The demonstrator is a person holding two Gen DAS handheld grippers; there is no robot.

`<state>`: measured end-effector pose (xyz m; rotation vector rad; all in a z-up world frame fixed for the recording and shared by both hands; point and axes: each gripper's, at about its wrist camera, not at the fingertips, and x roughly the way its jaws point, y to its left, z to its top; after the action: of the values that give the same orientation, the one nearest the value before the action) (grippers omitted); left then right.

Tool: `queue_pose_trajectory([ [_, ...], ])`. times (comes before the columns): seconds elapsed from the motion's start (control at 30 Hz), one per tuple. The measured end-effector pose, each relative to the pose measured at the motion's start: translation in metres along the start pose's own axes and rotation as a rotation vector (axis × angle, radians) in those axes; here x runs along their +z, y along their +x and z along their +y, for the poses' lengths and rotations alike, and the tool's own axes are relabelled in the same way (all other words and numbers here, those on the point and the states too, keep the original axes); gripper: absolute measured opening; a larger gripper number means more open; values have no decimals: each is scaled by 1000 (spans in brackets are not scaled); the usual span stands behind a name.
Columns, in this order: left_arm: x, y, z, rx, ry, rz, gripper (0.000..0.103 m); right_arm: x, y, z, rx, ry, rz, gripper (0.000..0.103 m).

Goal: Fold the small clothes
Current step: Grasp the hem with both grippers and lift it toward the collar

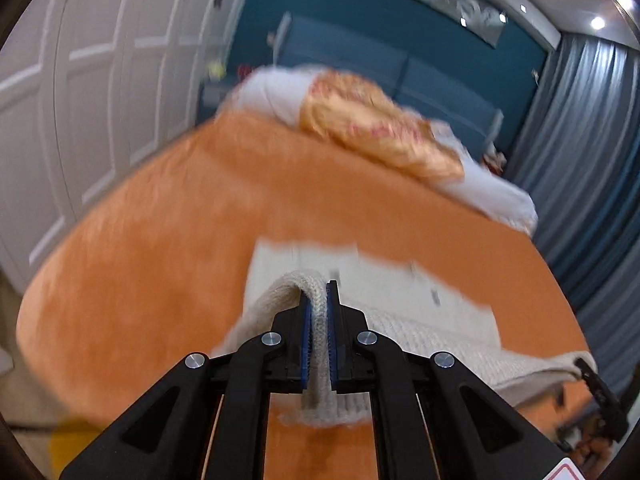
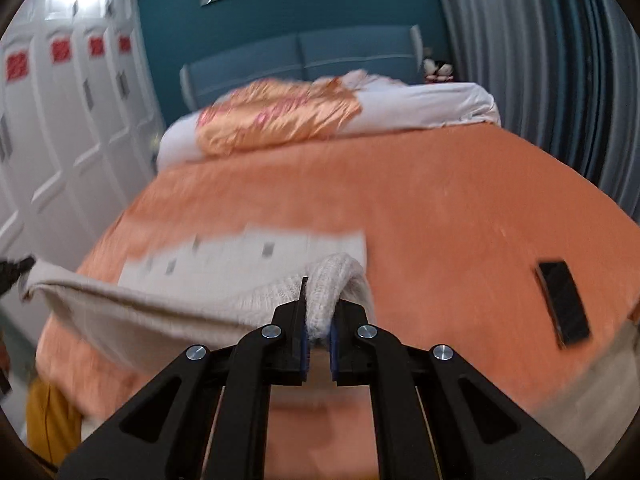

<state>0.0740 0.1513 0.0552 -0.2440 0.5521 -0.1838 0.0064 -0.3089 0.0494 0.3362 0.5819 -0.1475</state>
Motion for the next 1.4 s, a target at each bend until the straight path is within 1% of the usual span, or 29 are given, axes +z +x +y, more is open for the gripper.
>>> queue_pose_trajectory([
  [0.07,17,46,-6,41,3,-21,4,19,44,-5,-6,31,-13,6],
  [0.1,22,65,-8,48,2,-8,5,24,62,-6,-9,43,-8,6],
  [0.17,28,114,-11,90,-9,17,5,30,102,-7,-8,74,17,6],
  [0.27,25,166,-3,140,-28,72,5,28,157,-8,-20,101,69,7],
  [0.33,22,202,9,172,-66,123,6,20,179,-6,-37,107,99,8],
  [0.37,19,221,16,180,-91,152,9,18,192,-7,-45,116,115,10],
  [0.4,15,230,20,201,-102,170,14,15,197,-8,-53,118,114,11],
  [0.43,12,236,23,222,-113,184,17,15,198,-9,-58,122,104,17],
  [0.47,11,240,30,256,-126,190,25,16,195,-10,-72,133,71,35],
  [0.5,12,239,33,272,-132,184,30,19,185,-12,-101,143,17,46],
  [0.53,13,230,36,270,-137,157,38,20,180,-12,-114,150,-17,59],
  [0.57,15,217,39,260,-140,115,46,21,168,-14,-113,157,-52,59],
  [0.6,16,207,40,251,-138,92,49,20,163,-18,-107,155,-48,59],
  [0.67,15,183,38,228,-113,80,62,9,146,-22,-99,149,-12,58],
  [0.73,5,162,39,224,-75,99,64,-11,130,-24,-91,128,28,59],
  [0.83,-22,138,43,223,-59,166,68,-45,110,-24,-101,84,104,60],
  [0.87,-29,134,45,226,-57,184,68,-56,105,-23,-111,73,125,63],
  [0.93,-51,131,53,246,-55,245,68,-76,99,-25,-117,75,177,66],
  [0.97,-58,131,56,253,-61,260,68,-83,102,-27,-113,92,198,66],
  [1.0,-67,129,60,266,-78,279,68,-88,104,-29,-110,113,219,66],
  [1.1,-83,135,68,255,-121,335,67,-91,112,-34,-108,148,250,65],
  [1.13,-86,136,68,249,-123,347,59,-90,114,-36,-108,151,253,59],
  [1.17,-89,138,68,236,-124,354,46,-90,118,-37,-81,159,268,35],
  [1.2,-89,139,67,234,-119,364,40,-90,120,-36,-61,167,287,18],
  [1.23,-87,138,67,235,-115,358,27,-88,119,-36,-52,177,289,11],
  [1.27,-85,133,66,230,-113,350,17,-82,108,-35,-34,185,249,10],
  [1.3,-81,125,66,222,-109,337,15,-76,99,-34,-24,185,218,9],
  [1.33,-76,117,66,213,-106,320,14,-68,81,-33,-13,183,167,8],
  [1.4,-70,101,69,202,-100,302,13,-63,61,-32,-1,174,127,8],
])
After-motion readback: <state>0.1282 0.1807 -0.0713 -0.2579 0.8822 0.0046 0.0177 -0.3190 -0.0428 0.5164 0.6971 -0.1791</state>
